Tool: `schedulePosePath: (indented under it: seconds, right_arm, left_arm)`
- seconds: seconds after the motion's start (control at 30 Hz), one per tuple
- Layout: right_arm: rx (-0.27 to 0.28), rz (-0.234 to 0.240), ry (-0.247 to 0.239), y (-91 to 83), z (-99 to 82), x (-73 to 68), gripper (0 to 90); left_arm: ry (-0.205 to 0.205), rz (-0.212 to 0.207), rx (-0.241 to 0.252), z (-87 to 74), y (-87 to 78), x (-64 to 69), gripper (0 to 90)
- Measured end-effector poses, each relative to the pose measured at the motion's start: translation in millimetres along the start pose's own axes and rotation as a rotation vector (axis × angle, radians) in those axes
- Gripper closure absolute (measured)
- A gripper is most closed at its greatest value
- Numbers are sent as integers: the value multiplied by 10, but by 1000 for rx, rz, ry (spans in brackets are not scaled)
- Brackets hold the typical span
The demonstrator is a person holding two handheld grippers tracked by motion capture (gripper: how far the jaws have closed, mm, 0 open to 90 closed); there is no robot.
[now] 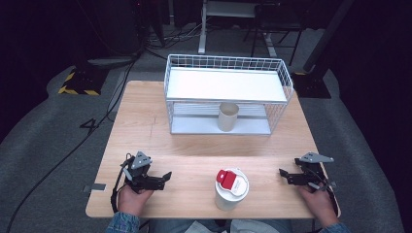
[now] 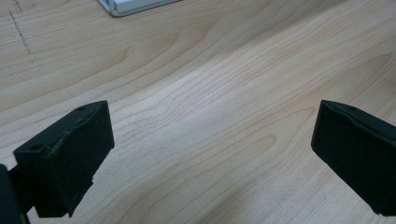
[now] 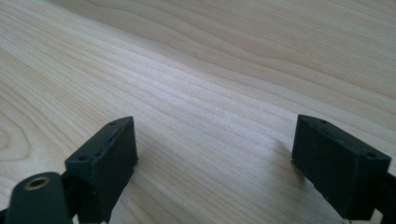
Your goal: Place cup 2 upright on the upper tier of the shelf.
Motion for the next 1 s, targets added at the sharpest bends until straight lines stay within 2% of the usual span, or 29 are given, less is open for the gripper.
schedulePosePath:
  seconds: [0.13, 0.17, 0.3, 0.57, 0.77, 1.0]
  right_arm:
    - [0, 0, 0, 0, 0, 0, 144]
    - [0, 0, 0, 0, 0, 0, 144]
    - [0, 0, 0, 0, 0, 0, 144]
    - [0, 1, 0, 0, 0, 0, 144]
    - [1, 2, 0, 0, 1, -1, 146]
    - [1, 3, -1, 0, 1, -1, 147]
  left_arm:
    - [19, -12, 17, 48, -45, 74, 0]
    - [14, -20, 23, 59, -56, 103, 0]
    - [40, -43, 45, 108, -115, 240, 0]
    - [89, -75, 51, 149, -192, 495, 0]
    - [98, -135, 69, 181, -280, 711, 0]
    - [124, -179, 98, 214, -375, 932, 0]
Point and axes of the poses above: each handheld gripper's, and its own axes: y roughly forward along the jaws, z roughly out of its top, x roughly to its right, the point moved 10 cm from there along y, roughly forward along the jaws, and after that the axes turned 13 degrees about -y, right-handed, at the moved point
